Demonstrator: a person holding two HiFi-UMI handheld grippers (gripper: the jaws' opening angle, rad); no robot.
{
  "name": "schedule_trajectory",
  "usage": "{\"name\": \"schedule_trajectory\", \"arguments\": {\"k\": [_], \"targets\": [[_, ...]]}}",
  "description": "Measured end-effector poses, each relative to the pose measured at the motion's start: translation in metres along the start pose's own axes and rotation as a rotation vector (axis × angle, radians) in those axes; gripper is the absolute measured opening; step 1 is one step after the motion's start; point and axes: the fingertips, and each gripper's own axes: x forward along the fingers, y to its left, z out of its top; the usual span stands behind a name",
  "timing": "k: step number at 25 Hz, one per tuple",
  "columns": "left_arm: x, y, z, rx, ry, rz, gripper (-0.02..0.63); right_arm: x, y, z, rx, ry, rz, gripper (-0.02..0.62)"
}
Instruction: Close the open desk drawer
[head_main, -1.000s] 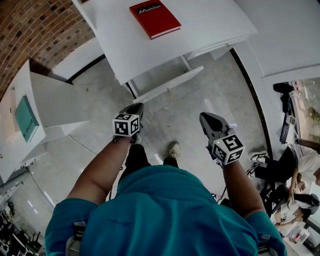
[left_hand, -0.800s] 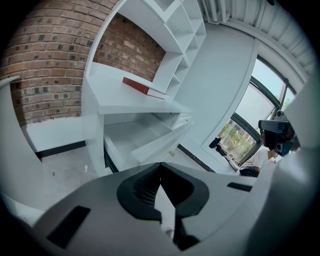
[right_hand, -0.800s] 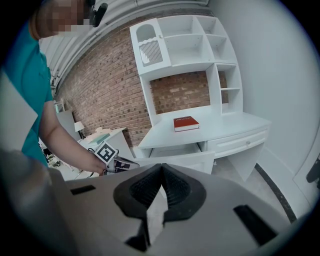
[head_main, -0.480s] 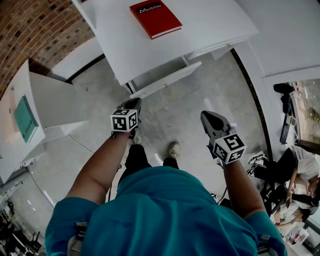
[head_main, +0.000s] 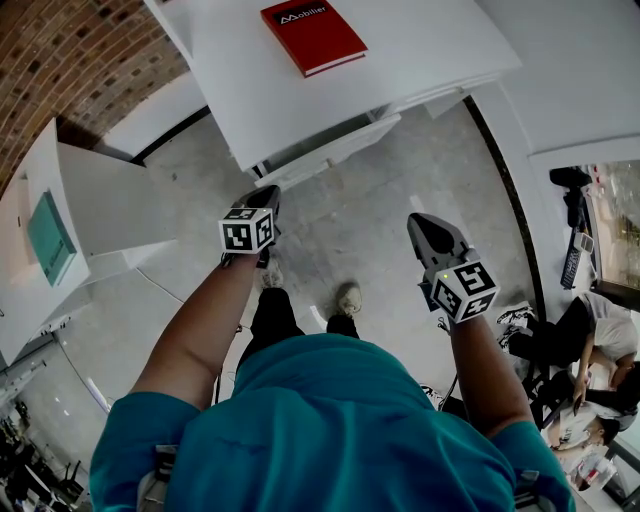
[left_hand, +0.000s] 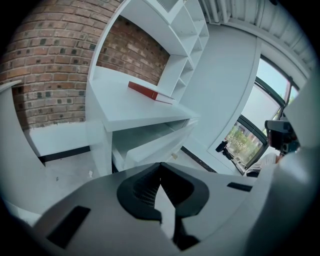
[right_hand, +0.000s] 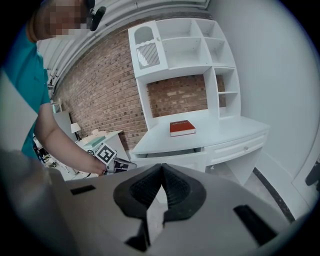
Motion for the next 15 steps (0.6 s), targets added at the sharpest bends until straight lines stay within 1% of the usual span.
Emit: {"name": "schedule_trajectory", "arguments": {"k": [7, 15], "targets": [[0.010, 0.003, 0.008, -0.013, -0.011, 0.007, 0.015, 0.001, -0.003, -0.001, -0.003, 0.005, 0.000, 0.021], [0.020, 0.006, 0.018, -0.005, -0.021, 0.019, 0.015, 0.000, -0.009, -0.002, 0.002, 0.011, -0.006, 0.021]]}}
